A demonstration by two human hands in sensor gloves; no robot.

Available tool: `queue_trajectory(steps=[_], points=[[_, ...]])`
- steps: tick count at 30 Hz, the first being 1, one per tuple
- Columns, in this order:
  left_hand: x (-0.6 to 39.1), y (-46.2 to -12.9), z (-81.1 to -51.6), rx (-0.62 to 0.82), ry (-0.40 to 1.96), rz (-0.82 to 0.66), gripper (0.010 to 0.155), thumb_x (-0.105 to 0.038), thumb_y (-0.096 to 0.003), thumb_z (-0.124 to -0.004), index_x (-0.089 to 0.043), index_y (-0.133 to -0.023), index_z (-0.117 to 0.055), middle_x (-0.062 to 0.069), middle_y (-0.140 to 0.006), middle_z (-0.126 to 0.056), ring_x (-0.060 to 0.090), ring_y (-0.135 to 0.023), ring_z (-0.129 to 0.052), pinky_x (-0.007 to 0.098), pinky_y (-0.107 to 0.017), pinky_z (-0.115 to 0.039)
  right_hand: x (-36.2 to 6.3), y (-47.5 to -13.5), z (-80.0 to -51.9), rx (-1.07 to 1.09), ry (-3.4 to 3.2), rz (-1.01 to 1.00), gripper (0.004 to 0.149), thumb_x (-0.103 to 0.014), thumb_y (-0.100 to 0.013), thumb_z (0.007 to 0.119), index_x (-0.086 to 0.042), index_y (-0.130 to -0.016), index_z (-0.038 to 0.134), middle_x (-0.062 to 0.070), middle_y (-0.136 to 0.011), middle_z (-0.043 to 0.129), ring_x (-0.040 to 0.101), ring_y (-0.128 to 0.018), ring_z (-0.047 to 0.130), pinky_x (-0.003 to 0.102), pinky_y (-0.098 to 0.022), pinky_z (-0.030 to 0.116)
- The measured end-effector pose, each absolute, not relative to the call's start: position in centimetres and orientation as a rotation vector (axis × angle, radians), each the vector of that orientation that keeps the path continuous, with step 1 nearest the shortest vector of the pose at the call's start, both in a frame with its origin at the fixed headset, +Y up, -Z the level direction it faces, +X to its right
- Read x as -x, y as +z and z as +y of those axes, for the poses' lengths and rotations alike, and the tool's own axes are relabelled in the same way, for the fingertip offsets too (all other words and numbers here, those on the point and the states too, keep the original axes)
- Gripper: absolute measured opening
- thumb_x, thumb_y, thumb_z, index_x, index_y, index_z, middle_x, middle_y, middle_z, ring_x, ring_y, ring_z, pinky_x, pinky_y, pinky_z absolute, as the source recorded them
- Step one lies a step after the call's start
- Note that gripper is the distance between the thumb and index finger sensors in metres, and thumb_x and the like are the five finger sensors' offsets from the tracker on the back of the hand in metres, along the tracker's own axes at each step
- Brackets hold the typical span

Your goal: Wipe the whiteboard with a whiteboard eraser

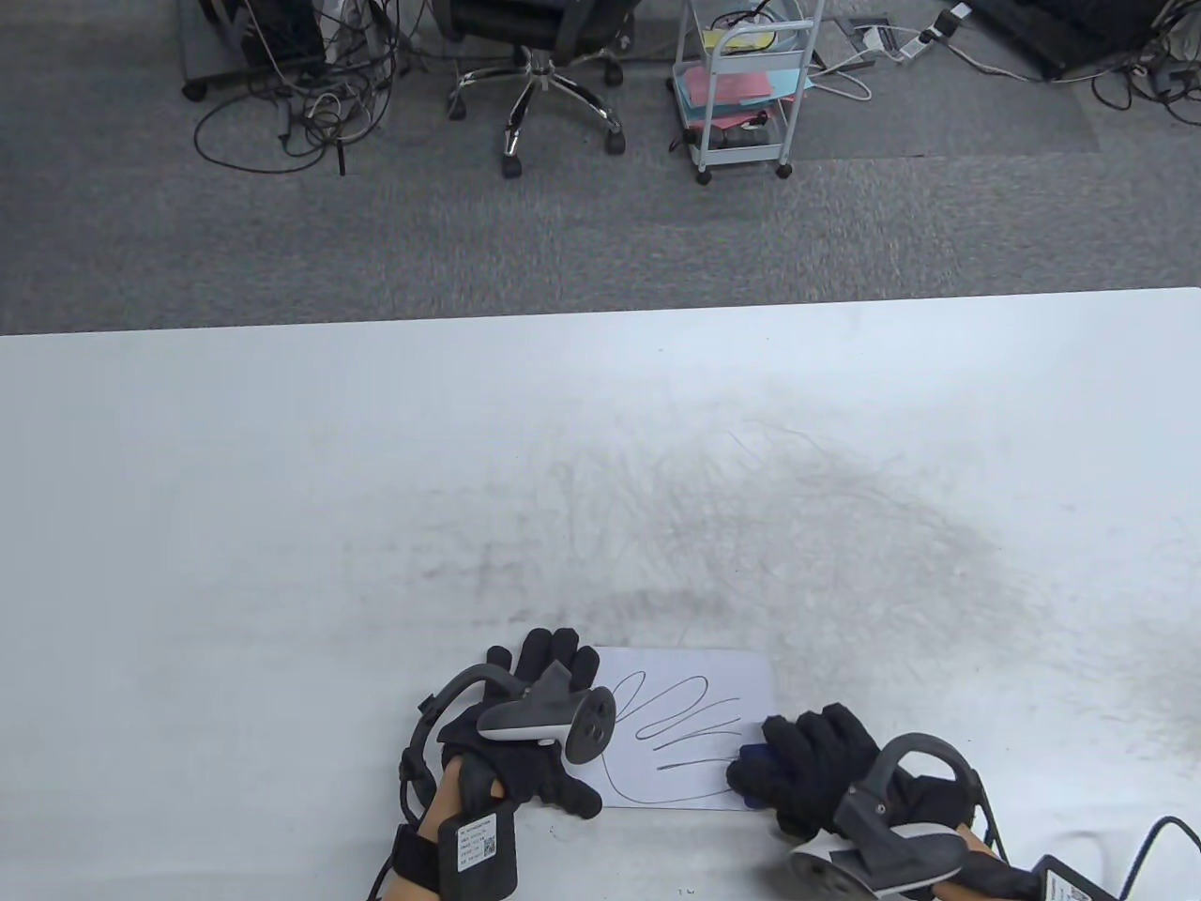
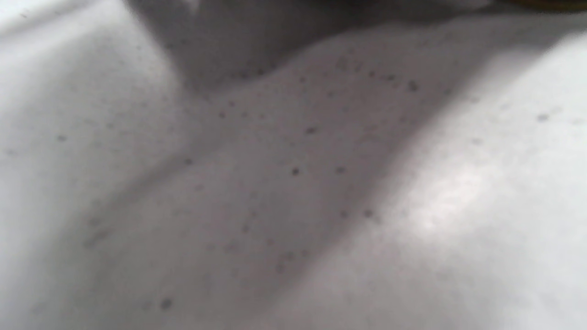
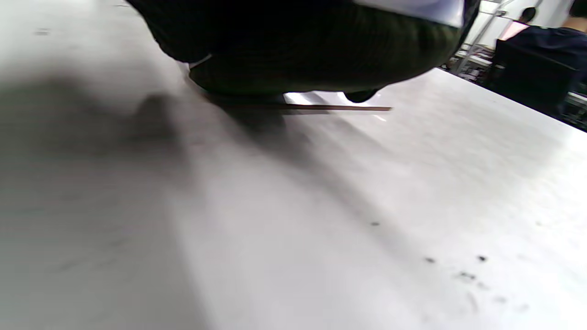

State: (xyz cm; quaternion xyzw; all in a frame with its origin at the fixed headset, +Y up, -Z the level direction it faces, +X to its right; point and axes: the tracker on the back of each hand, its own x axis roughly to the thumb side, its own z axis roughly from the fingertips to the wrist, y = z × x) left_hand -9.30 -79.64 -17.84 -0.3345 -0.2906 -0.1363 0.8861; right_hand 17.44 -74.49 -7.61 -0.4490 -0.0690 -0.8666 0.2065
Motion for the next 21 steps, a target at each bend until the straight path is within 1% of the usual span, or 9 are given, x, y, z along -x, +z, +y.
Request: queue_trajectory(steps=[3, 6, 8, 11, 12, 15, 18, 19, 21], points=[[9.3, -17.8, -79.6, 0.694, -0.284, -0.606, 0.132, -0.081, -0.0229, -0.059, -0.005, -0.106, 0.010, 0.029, -0.110, 0.013, 0.055, -0.102, 0.000, 0.072, -0.073, -0.025, -17.2, -7.1, -74.4, 1.253, -2.391, -0.201, 0.055, -0.048, -0.062, 0.059, -0.034, -0.114, 0.046, 0.021, -0.119, 0.064, 0.044, -0.097, 0.078, 0.065, -0.075, 0.067], [9.3, -17.8, -79.6, 0.693, -0.283, -0.607, 0.132, -0.081, -0.0230, -0.059, -0.005, -0.106, 0.010, 0.029, -0.110, 0.013, 0.055, -0.102, 0.000, 0.072, -0.073, -0.025, -17.2, -8.1, -74.5, 1.231, -2.437, -0.242, 0.055, -0.047, -0.062, 0.060, -0.035, -0.114, 0.045, 0.021, -0.120, 0.062, 0.044, -0.099, 0.075, 0.067, -0.076, 0.063], [9.3, -17.9, -79.7, 0.694, -0.282, -0.608, 0.132, -0.081, -0.0230, -0.059, -0.005, -0.106, 0.010, 0.029, -0.110, 0.013, 0.055, -0.101, 0.000, 0.073, -0.073, -0.025, -17.2, -9.7, -74.6, 1.189, -2.477, -0.218, 0.055, -0.047, -0.062, 0.060, -0.035, -0.114, 0.045, 0.021, -0.121, 0.061, 0.044, -0.101, 0.075, 0.068, -0.076, 0.061], [9.3, -17.8, -79.7, 0.695, -0.281, -0.609, 0.132, -0.081, -0.0231, -0.059, -0.005, -0.106, 0.010, 0.029, -0.110, 0.013, 0.055, -0.101, 0.000, 0.072, -0.073, -0.025, -17.1, -13.4, -74.9, 1.079, -2.572, -0.249, 0.055, -0.045, -0.063, 0.060, -0.035, -0.115, 0.044, 0.022, -0.122, 0.058, 0.046, -0.102, 0.072, 0.070, -0.077, 0.058], [9.3, -17.8, -79.7, 0.694, -0.282, -0.608, 0.132, -0.081, -0.0232, -0.059, -0.005, -0.106, 0.010, 0.030, -0.110, 0.013, 0.055, -0.101, 0.000, 0.072, -0.073, -0.025, -17.1, -15.2, -75.0, 1.021, -2.590, -0.240, 0.055, -0.045, -0.063, 0.060, -0.035, -0.115, 0.044, 0.022, -0.123, 0.058, 0.046, -0.103, 0.072, 0.070, -0.077, 0.058], [9.3, -17.8, -79.7, 0.694, -0.282, -0.607, 0.132, -0.081, -0.0231, -0.059, -0.005, -0.106, 0.010, 0.030, -0.110, 0.013, 0.055, -0.101, 0.000, 0.072, -0.073, -0.025, -16.8, -18.8, -75.1, 0.910, -2.652, -0.270, 0.055, -0.044, -0.063, 0.060, -0.035, -0.114, 0.044, 0.021, -0.123, 0.058, 0.046, -0.103, 0.071, 0.070, -0.077, 0.058], [9.3, -17.8, -79.7, 0.695, -0.283, -0.607, 0.132, -0.081, -0.0230, -0.059, -0.005, -0.106, 0.010, 0.030, -0.110, 0.013, 0.055, -0.101, 0.000, 0.072, -0.073, -0.025, -16.5, -20.7, -75.0, 0.866, -2.681, -0.327, 0.055, -0.044, -0.063, 0.060, -0.036, -0.114, 0.043, 0.020, -0.123, 0.057, 0.046, -0.104, 0.070, 0.070, -0.078, 0.057], [9.2, -17.8, -79.7, 0.696, -0.285, -0.606, 0.132, -0.081, -0.0231, -0.059, -0.005, -0.106, 0.010, 0.030, -0.110, 0.013, 0.055, -0.101, 0.000, 0.072, -0.073, -0.025, -16.5, -20.8, -75.0, 0.867, -2.688, -0.339, 0.055, -0.044, -0.063, 0.061, -0.036, -0.114, 0.043, 0.020, -0.123, 0.057, 0.046, -0.104, 0.070, 0.070, -0.078, 0.056], [9.2, -17.8, -79.7, 0.696, -0.290, -0.605, 0.132, -0.081, -0.0230, -0.059, -0.005, -0.106, 0.010, 0.030, -0.110, 0.012, 0.055, -0.101, 0.000, 0.072, -0.073, -0.025, -16.5, -20.4, -75.1, 0.871, -2.679, -0.301, 0.055, -0.044, -0.063, 0.061, -0.035, -0.114, 0.044, 0.020, -0.123, 0.058, 0.046, -0.104, 0.071, 0.070, -0.078, 0.056]])
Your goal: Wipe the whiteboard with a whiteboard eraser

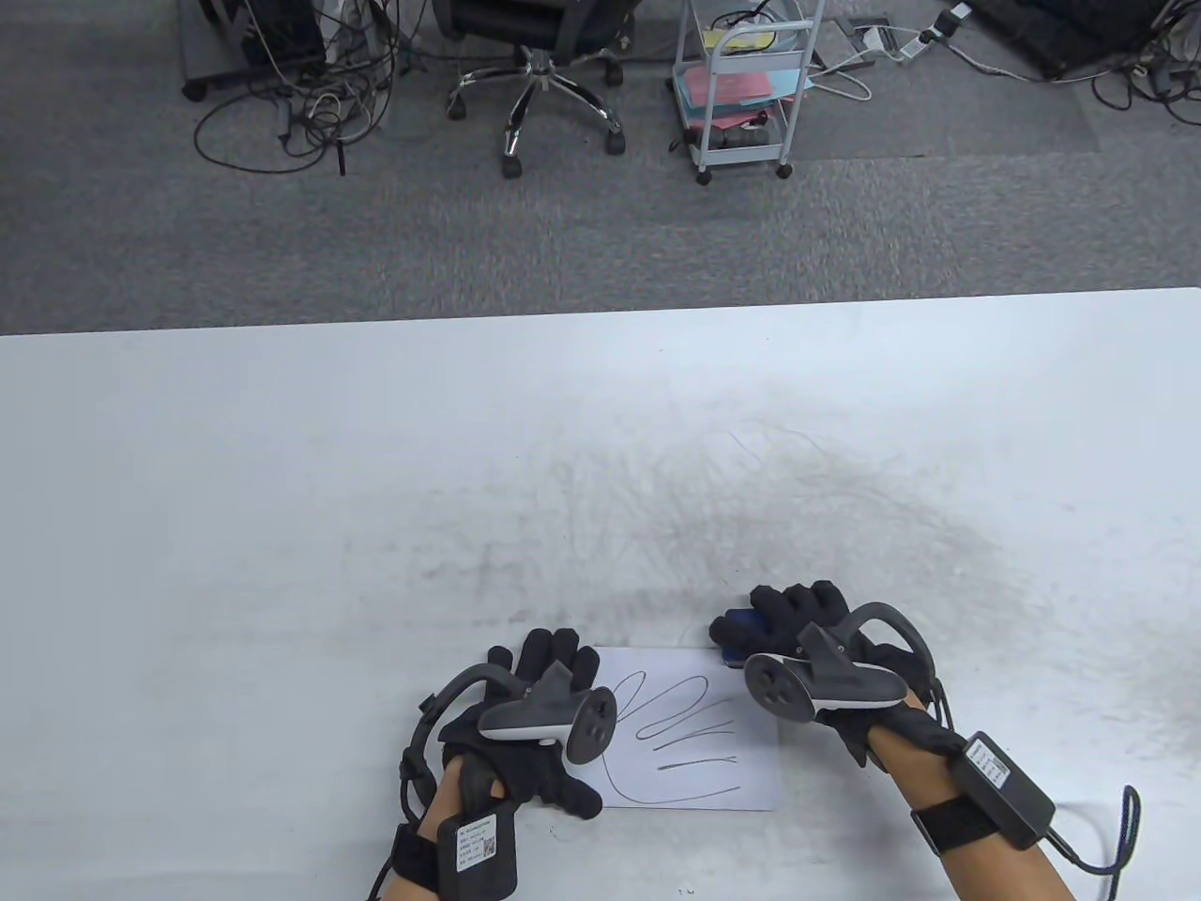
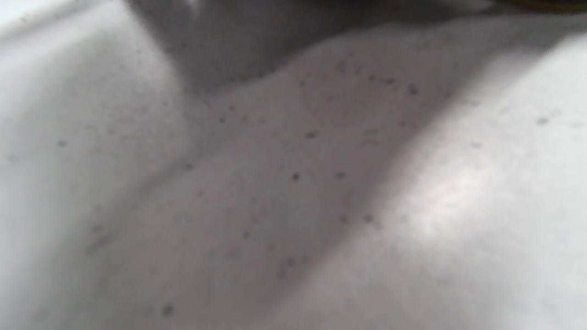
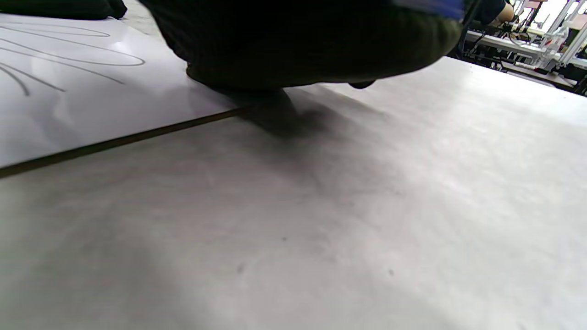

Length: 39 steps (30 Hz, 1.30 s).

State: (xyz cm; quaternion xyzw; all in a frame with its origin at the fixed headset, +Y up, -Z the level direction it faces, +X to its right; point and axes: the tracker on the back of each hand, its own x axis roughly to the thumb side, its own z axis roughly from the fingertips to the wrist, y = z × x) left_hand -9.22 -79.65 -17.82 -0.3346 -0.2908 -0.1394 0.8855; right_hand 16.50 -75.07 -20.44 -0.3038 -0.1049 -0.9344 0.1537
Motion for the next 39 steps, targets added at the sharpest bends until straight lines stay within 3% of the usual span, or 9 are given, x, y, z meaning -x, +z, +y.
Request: queue_trajectory(steps=[4, 13, 18, 25, 33, 39], points=[[9.2, -17.8, -79.6, 0.694, -0.292, -0.602, 0.132, -0.082, -0.0228, -0.059, -0.005, -0.106, 0.010, 0.029, -0.110, 0.012, 0.055, -0.102, 0.000, 0.072, -0.073, -0.025, -16.2, -18.2, -75.1, 0.956, -2.599, -0.187, 0.056, -0.044, -0.062, 0.062, -0.033, -0.114, 0.045, 0.023, -0.120, 0.061, 0.047, -0.099, 0.075, 0.069, -0.076, 0.061], [9.2, -17.8, -79.7, 0.695, -0.288, -0.603, 0.132, -0.082, -0.0228, -0.059, -0.005, -0.106, 0.010, 0.029, -0.110, 0.013, 0.055, -0.102, 0.000, 0.072, -0.073, -0.025, -15.2, -8.6, -74.6, 1.225, -2.393, -0.168, 0.057, -0.047, -0.062, 0.062, -0.031, -0.114, 0.047, 0.024, -0.118, 0.066, 0.045, -0.095, 0.081, 0.066, -0.074, 0.066], [9.2, -17.8, -79.7, 0.693, -0.283, -0.603, 0.132, -0.082, -0.0229, -0.059, -0.005, -0.106, 0.010, 0.029, -0.110, 0.013, 0.055, -0.102, 0.000, 0.072, -0.073, -0.025, -15.0, -7.1, -74.4, 1.269, -2.346, -0.166, 0.058, -0.048, -0.061, 0.063, -0.031, -0.114, 0.048, 0.023, -0.117, 0.068, 0.043, -0.094, 0.083, 0.065, -0.074, 0.068], [9.2, -17.8, -79.7, 0.694, -0.282, -0.609, 0.132, -0.081, -0.0232, -0.059, -0.005, -0.106, 0.010, 0.030, -0.110, 0.013, 0.056, -0.101, 0.000, 0.072, -0.073, -0.025, -15.0, -10.1, -74.3, 1.176, -2.467, -0.241, 0.060, -0.045, -0.059, 0.070, -0.032, -0.113, 0.049, 0.021, -0.120, 0.066, 0.045, -0.101, 0.079, 0.067, -0.077, 0.063], [9.2, -17.8, -79.7, 0.696, -0.283, -0.610, 0.132, -0.081, -0.0233, -0.059, -0.004, -0.106, 0.010, 0.030, -0.109, 0.013, 0.056, -0.101, 0.000, 0.072, -0.073, -0.025, -14.8, -20.5, -74.8, 0.843, -2.681, -0.383, 0.057, -0.042, -0.061, 0.068, -0.037, -0.113, 0.044, 0.016, -0.125, 0.056, 0.045, -0.109, 0.067, 0.069, -0.080, 0.054], [9.2, -17.8, -79.7, 0.697, -0.284, -0.607, 0.132, -0.082, -0.0233, -0.059, -0.004, -0.106, 0.010, 0.030, -0.109, 0.013, 0.055, -0.101, 0.000, 0.072, -0.073, -0.025, -14.6, -19.5, -75.0, 0.912, -2.630, -0.251, 0.057, -0.043, -0.061, 0.068, -0.035, -0.113, 0.046, 0.018, -0.123, 0.059, 0.046, -0.105, 0.071, 0.068, -0.079, 0.057]])
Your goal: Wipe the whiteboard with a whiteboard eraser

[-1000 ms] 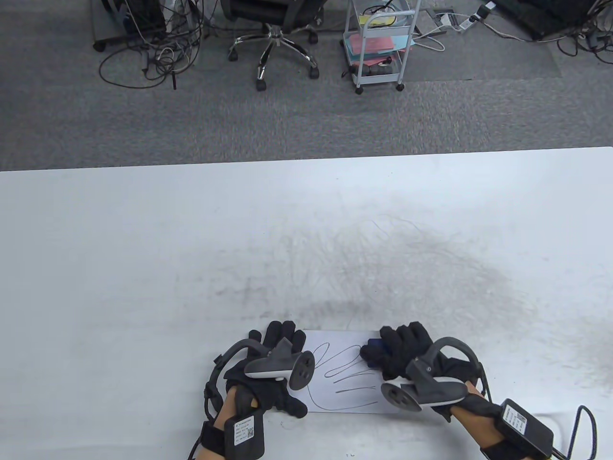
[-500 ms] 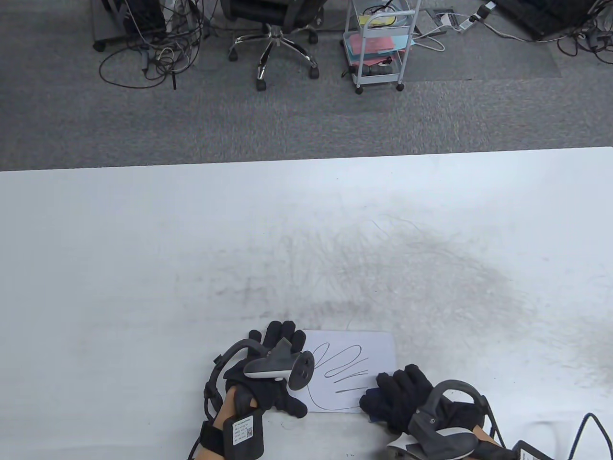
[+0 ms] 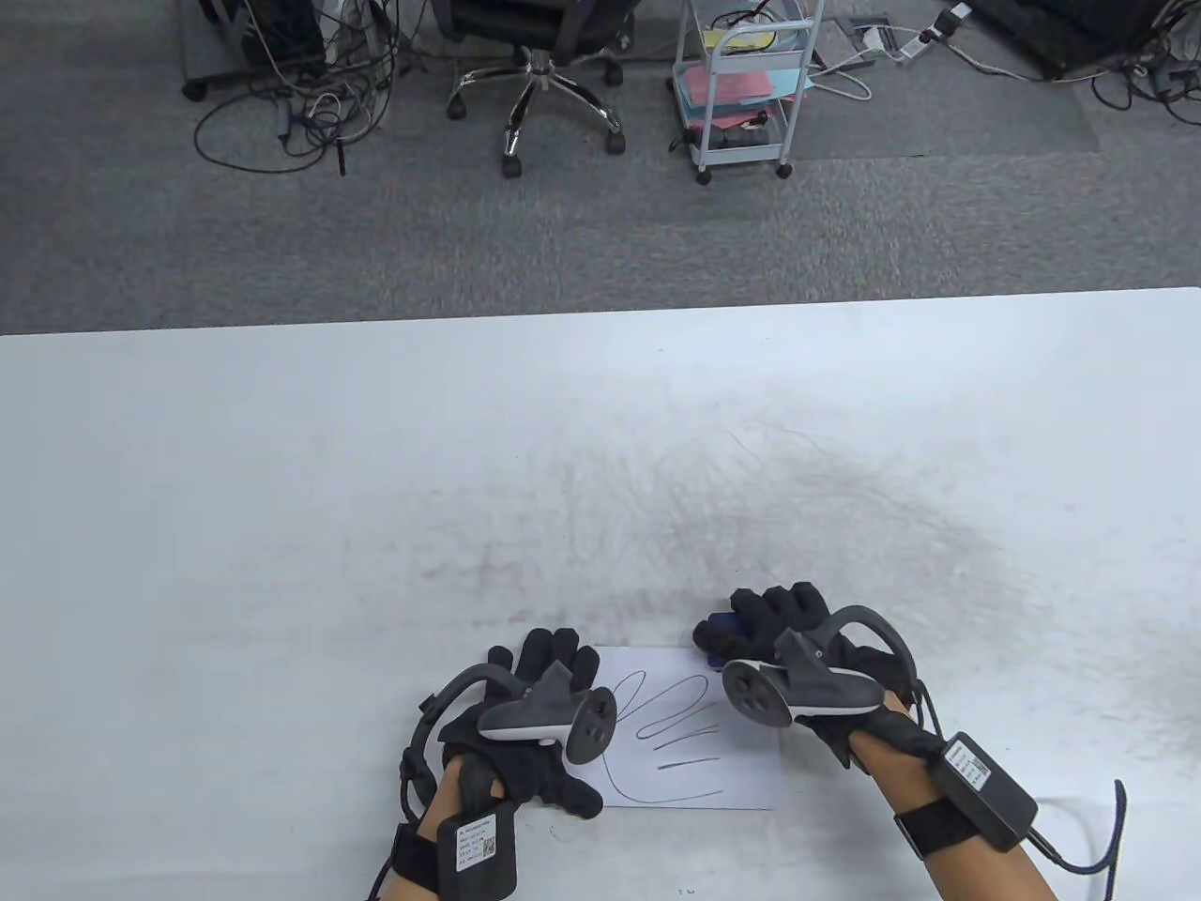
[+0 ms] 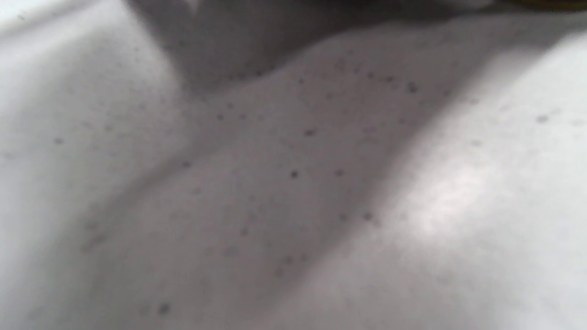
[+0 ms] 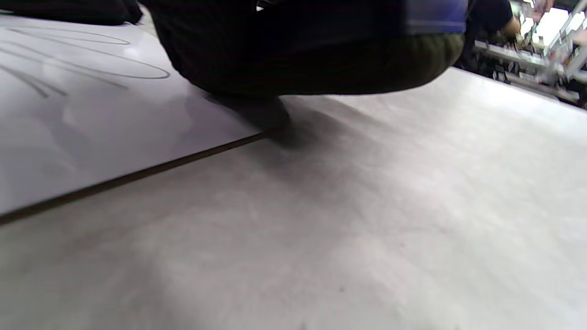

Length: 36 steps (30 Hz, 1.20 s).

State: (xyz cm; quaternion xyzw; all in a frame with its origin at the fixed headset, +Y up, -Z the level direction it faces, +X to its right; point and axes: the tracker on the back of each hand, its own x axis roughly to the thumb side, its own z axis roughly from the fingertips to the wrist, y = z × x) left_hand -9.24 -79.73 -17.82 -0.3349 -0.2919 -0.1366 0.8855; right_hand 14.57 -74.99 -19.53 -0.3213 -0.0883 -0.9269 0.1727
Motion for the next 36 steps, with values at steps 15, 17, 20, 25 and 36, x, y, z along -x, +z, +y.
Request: queue_trajectory(steps=[15, 17, 20, 25, 36], points=[[9.2, -17.8, -79.7, 0.696, -0.292, -0.601, 0.132, -0.082, -0.0228, -0.059, -0.005, -0.106, 0.010, 0.029, -0.110, 0.013, 0.055, -0.102, 0.000, 0.072, -0.073, -0.026, -14.1, -6.9, -74.5, 1.265, -2.321, -0.157, 0.057, -0.048, -0.061, 0.064, -0.034, -0.113, 0.047, 0.020, -0.120, 0.065, 0.043, -0.099, 0.078, 0.065, -0.076, 0.065], [9.2, -17.8, -79.7, 0.697, -0.291, -0.601, 0.132, -0.082, -0.0230, -0.059, -0.005, -0.106, 0.010, 0.030, -0.110, 0.013, 0.055, -0.101, 0.000, 0.072, -0.073, -0.025, -14.0, -7.1, -74.5, 1.252, -2.321, -0.169, 0.057, -0.047, -0.061, 0.063, -0.035, -0.113, 0.046, 0.019, -0.121, 0.062, 0.044, -0.101, 0.076, 0.066, -0.076, 0.063], [9.2, -17.8, -79.7, 0.697, -0.291, -0.603, 0.132, -0.082, -0.0231, -0.059, -0.005, -0.106, 0.010, 0.030, -0.110, 0.013, 0.055, -0.101, 0.000, 0.072, -0.073, -0.026, -13.9, -8.2, -74.6, 1.210, -2.368, -0.195, 0.056, -0.046, -0.061, 0.063, -0.037, -0.113, 0.045, 0.019, -0.123, 0.059, 0.044, -0.105, 0.072, 0.069, -0.078, 0.058], [9.2, -17.8, -79.7, 0.697, -0.290, -0.606, 0.132, -0.082, -0.0231, -0.059, -0.004, -0.106, 0.010, 0.030, -0.109, 0.013, 0.056, -0.101, 0.000, 0.072, -0.073, -0.025, -14.0, -12.7, -74.9, 1.051, -2.510, -0.262, 0.056, -0.043, -0.062, 0.062, -0.037, -0.114, 0.042, 0.019, -0.126, 0.052, 0.046, -0.110, 0.065, 0.071, -0.079, 0.052], [9.2, -17.8, -79.7, 0.697, -0.285, -0.603, 0.132, -0.082, -0.0231, -0.058, -0.005, -0.106, 0.011, 0.030, -0.109, 0.013, 0.055, -0.101, 0.000, 0.072, -0.073, -0.025, -13.9, -20.7, -75.1, 0.853, -2.632, -0.335, 0.055, -0.042, -0.063, 0.062, -0.038, -0.113, 0.041, 0.017, -0.126, 0.052, 0.046, -0.110, 0.064, 0.071, -0.080, 0.050]])
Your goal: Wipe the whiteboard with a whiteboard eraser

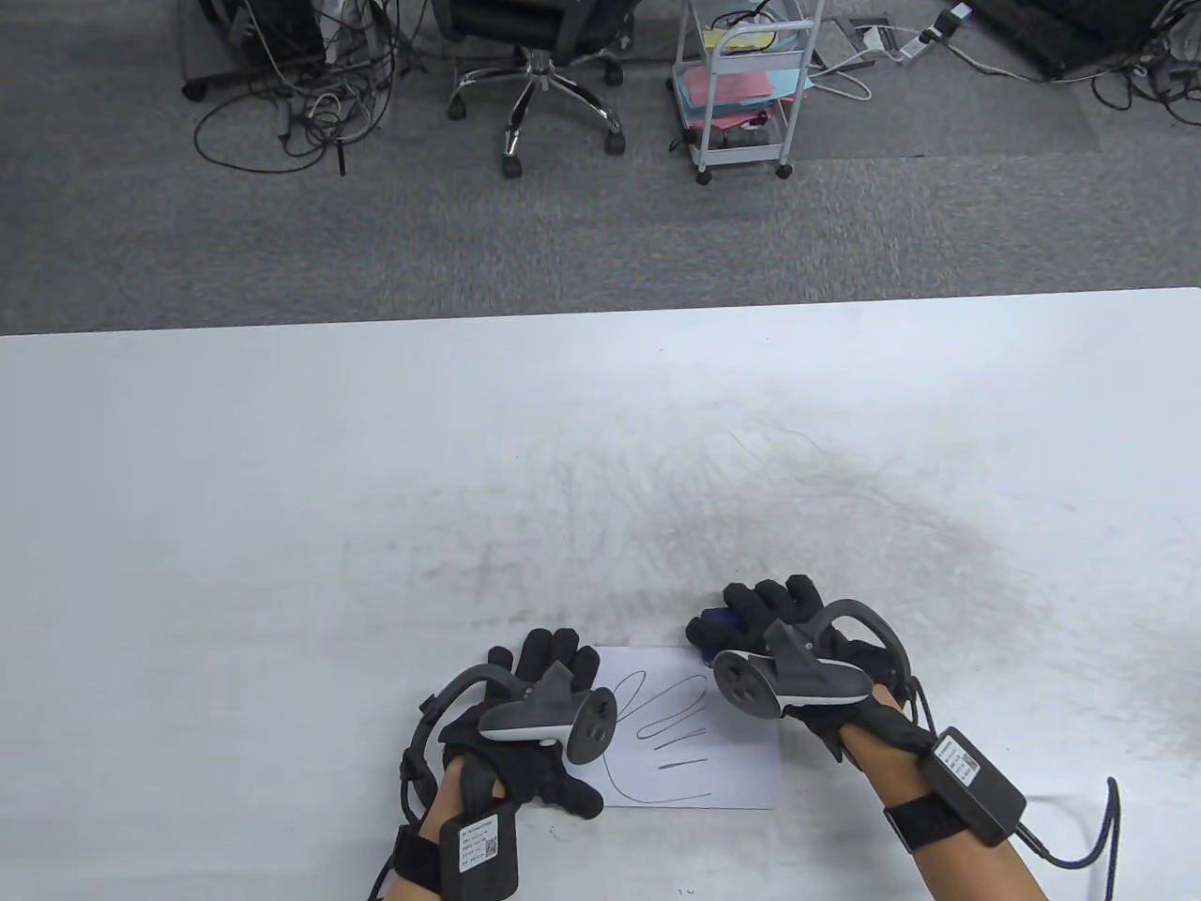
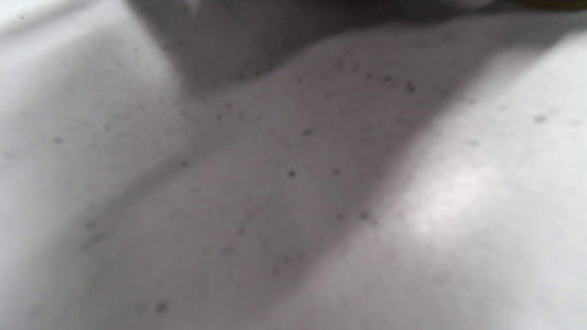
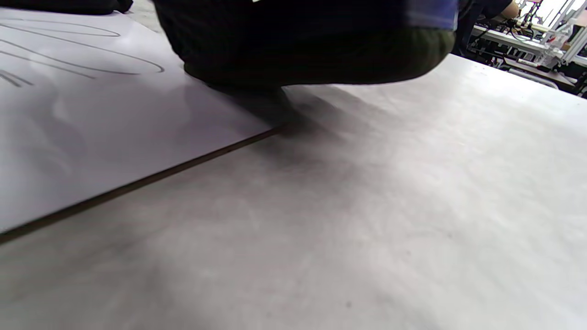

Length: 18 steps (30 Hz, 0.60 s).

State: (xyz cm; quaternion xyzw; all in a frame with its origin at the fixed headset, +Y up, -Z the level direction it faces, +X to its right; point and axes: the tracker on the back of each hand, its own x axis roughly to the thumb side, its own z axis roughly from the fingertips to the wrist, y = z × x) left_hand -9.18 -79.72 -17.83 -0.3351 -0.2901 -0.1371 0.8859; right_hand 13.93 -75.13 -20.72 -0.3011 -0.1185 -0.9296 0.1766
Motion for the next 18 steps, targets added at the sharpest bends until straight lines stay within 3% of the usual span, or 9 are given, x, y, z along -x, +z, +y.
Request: queue_trajectory(steps=[6, 14, 18], points=[[9.2, -17.8, -79.7, 0.698, -0.285, -0.603, 0.132, -0.082, -0.0232, -0.058, -0.005, -0.106, 0.011, 0.029, -0.109, 0.013, 0.055, -0.101, 0.001, 0.072, -0.073, -0.025, -13.6, -16.8, -75.1, 0.994, -2.502, -0.210, 0.056, -0.043, -0.062, 0.063, -0.035, -0.114, 0.043, 0.020, -0.123, 0.057, 0.047, -0.105, 0.070, 0.069, -0.078, 0.056], [9.2, -17.8, -79.7, 0.698, -0.285, -0.604, 0.132, -0.082, -0.0233, -0.058, -0.005, -0.106, 0.011, 0.030, -0.109, 0.013, 0.055, -0.101, 0.001, 0.072, -0.073, -0.025, -13.2, -8.6, -74.8, 1.206, -2.368, -0.152, 0.058, -0.045, -0.061, 0.064, -0.032, -0.114, 0.045, 0.021, -0.121, 0.062, 0.045, -0.101, 0.077, 0.067, -0.076, 0.062], [9.2, -17.8, -79.7, 0.698, -0.285, -0.605, 0.132, -0.082, -0.0232, -0.058, -0.005, -0.106, 0.011, 0.030, -0.109, 0.013, 0.055, -0.101, 0.001, 0.072, -0.073, -0.025, -13.1, -7.1, -74.6, 1.265, -2.314, -0.084, 0.061, -0.048, -0.059, 0.067, -0.030, -0.114, 0.048, 0.019, -0.119, 0.068, 0.042, -0.099, 0.083, 0.064, -0.075, 0.067]])
